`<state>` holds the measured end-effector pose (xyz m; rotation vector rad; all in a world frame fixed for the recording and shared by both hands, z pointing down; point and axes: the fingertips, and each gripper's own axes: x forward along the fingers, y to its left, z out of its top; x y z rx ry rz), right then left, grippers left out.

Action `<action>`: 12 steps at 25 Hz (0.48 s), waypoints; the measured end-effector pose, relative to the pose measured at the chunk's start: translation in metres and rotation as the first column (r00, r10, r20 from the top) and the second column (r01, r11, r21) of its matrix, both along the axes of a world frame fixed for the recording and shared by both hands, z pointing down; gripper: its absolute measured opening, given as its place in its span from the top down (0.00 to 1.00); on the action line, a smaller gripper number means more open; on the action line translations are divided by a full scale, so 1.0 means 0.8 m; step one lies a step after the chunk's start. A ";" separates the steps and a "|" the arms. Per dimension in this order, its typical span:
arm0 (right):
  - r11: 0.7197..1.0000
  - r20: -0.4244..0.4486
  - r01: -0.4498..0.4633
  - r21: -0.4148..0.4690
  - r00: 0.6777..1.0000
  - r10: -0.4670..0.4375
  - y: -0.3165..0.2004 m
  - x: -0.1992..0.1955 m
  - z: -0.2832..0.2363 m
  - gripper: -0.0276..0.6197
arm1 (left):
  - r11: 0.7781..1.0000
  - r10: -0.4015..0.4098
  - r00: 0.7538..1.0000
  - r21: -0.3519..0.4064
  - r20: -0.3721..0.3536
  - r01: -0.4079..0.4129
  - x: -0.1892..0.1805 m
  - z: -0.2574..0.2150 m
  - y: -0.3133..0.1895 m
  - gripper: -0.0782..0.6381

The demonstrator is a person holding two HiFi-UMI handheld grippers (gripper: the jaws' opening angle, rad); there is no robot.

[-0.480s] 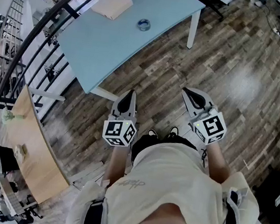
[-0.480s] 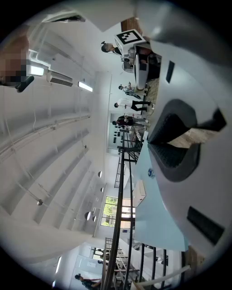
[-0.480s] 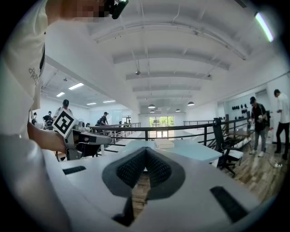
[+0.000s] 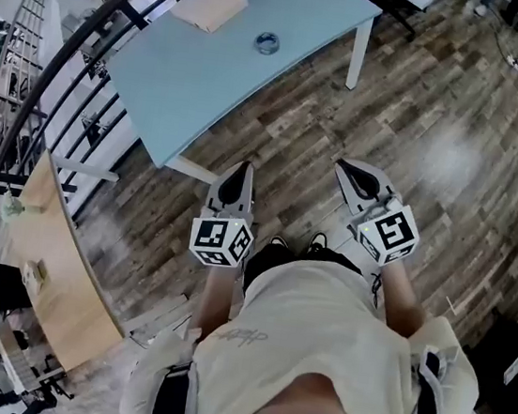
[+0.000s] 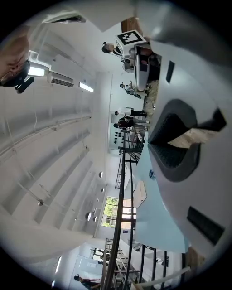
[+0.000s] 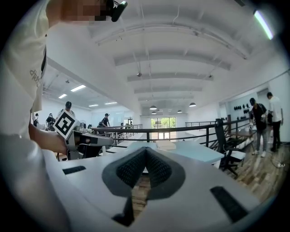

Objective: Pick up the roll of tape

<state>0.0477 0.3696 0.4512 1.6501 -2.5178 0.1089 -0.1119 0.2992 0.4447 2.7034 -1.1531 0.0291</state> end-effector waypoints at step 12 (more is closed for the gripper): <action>1.000 -0.007 0.010 0.021 1.000 -0.010 -0.005 0.012 -0.013 0.80 | 1.000 -0.007 1.000 -0.006 0.016 0.007 0.004 0.001 -0.001 0.86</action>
